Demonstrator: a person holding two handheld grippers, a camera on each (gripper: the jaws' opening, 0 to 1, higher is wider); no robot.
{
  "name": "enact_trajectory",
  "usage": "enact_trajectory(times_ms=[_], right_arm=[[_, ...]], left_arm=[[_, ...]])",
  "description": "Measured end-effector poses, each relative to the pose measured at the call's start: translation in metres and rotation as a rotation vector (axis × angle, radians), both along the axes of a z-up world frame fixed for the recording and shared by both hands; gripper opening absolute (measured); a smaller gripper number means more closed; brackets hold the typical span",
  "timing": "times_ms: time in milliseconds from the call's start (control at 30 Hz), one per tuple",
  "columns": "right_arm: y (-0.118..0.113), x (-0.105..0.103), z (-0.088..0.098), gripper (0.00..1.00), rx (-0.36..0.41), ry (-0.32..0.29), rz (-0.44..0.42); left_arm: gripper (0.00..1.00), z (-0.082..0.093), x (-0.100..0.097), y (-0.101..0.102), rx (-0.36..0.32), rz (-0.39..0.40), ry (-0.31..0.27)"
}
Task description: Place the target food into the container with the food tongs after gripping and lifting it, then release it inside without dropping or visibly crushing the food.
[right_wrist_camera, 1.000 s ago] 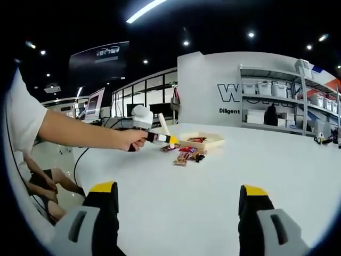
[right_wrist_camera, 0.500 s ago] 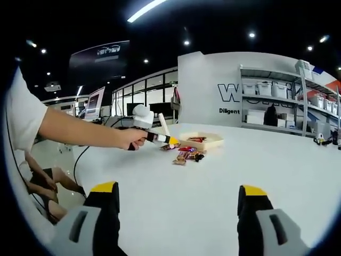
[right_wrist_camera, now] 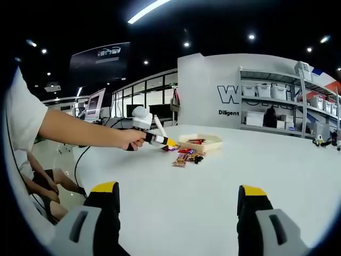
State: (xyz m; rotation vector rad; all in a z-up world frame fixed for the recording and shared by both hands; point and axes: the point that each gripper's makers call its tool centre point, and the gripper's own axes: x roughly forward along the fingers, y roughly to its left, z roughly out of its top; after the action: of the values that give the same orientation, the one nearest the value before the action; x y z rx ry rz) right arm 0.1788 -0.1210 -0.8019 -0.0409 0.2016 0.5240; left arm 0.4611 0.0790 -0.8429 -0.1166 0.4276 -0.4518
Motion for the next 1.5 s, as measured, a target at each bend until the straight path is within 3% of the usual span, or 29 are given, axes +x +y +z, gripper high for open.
enact_trajectory(times_ms=[100,167,633,833,1067,1300,1500], right_arm=[[-0.003,0.0,-0.001,0.9,0.005,0.003,-0.01],[-0.004,0.0,-0.002,0.9,0.006,0.006,-0.014],[0.002,-0.001,-0.008,0.89,0.0,0.021,-0.003],[0.001,-0.002,-0.009,0.88,0.0,0.024,-0.002],[-0.005,-0.005,-0.013,0.88,-0.002,0.033,-0.015],[-0.017,-0.006,-0.015,0.88,-0.016,0.047,-0.044],[-0.02,-0.004,-0.014,0.88,-0.025,0.047,-0.055]], left_arm=[[0.2,0.001,-0.001,0.003,0.0,0.001,0.003],[0.2,0.006,-0.002,0.007,0.028,0.004,-0.026],[0.2,0.043,-0.002,0.02,-0.003,0.008,-0.08],[0.2,0.057,0.003,0.016,-0.015,0.0,-0.1],[0.2,0.058,0.014,0.0,-0.026,-0.009,-0.097],[0.2,0.041,0.022,-0.019,-0.032,-0.031,-0.073],[0.21,0.04,0.026,-0.028,-0.031,-0.045,-0.077]])
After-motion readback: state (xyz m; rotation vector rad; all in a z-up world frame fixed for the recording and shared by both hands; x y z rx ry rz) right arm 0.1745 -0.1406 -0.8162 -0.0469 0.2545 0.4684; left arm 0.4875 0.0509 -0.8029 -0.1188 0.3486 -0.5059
